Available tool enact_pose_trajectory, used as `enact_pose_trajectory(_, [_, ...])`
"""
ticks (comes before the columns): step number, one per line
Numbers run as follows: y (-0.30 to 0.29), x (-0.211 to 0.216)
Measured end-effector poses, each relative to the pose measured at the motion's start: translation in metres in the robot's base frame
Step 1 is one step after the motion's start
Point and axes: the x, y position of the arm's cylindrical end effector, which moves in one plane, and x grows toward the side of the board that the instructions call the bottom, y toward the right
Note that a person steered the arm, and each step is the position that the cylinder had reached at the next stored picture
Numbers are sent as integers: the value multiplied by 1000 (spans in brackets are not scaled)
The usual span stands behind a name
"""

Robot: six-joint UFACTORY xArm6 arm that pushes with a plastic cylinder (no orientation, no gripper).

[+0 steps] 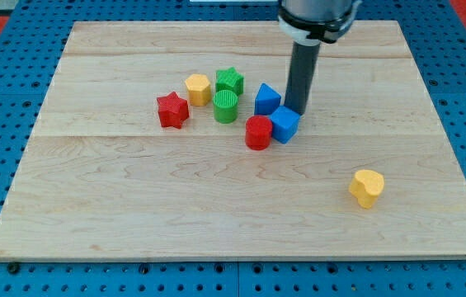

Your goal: Move the blue cube in between the red circle and yellow heart

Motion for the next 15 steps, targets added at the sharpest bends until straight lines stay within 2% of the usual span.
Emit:
enact_pose_trajectory(2, [-20,21])
enact_pose_trajectory(3, [-52,27])
enact_pose_trajectory(4, [-54,58])
enact_pose_trajectory(5, [-62,69])
enact_pose_trajectory(7, [-92,75])
enact_pose_trajectory(8, [-108,102])
enact_pose_trajectory(9, [-107,119])
enact_pose_trajectory(10, [-113,102])
enact_pose_trajectory(12, [-40,103])
enact_pose_trajectory(15, [-38,118])
